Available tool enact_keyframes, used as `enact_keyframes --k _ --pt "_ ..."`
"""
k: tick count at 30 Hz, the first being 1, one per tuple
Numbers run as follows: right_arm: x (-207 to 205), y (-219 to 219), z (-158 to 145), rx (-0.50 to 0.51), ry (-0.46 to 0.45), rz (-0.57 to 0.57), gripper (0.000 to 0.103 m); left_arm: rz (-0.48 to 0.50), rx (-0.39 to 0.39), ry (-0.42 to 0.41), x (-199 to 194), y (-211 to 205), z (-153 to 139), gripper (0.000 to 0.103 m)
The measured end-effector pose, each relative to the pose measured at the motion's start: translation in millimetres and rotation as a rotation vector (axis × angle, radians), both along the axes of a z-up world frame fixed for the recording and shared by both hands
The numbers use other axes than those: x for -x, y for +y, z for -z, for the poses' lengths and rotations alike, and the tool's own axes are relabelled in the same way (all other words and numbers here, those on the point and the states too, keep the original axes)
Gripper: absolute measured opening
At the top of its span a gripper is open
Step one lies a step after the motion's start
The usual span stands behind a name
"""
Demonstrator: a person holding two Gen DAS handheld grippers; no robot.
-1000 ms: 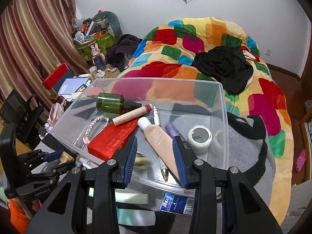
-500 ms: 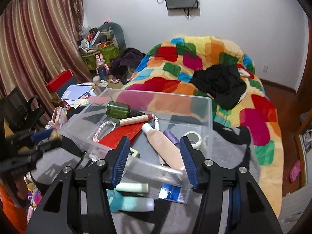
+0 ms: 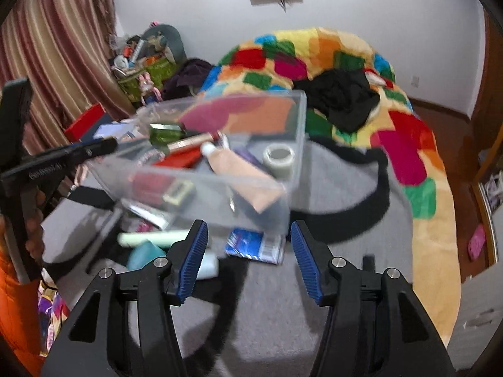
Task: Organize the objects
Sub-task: 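Lower the green square box into the clear box while the left tool drops the eraser in, then grasp the teal tape roll with the left tool while the right tool grasps the blue card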
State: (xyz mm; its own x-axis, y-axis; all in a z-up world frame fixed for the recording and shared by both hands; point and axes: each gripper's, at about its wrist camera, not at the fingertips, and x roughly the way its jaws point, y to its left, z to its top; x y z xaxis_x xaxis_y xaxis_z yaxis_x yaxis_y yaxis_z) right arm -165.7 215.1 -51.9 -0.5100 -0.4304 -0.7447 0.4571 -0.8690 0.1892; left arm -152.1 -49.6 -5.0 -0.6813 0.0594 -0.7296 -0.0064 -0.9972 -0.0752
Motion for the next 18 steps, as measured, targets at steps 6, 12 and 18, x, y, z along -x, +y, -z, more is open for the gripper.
enact_keyframes --k 6,12,18 --pt "6.8 -0.7 21.4 -0.004 -0.065 0.0 0.051 0.025 0.002 0.004 -4.8 6.9 0.9 0.043" --pt "10.3 -10.6 29.8 -0.022 -0.084 -0.012 0.051 0.061 -0.006 0.035 -18.9 16.3 -10.7 0.044" --pt "12.5 -18.2 33.8 -0.063 -0.089 -0.023 0.053 0.096 0.002 0.068 -41.9 32.2 -15.3 0.054"
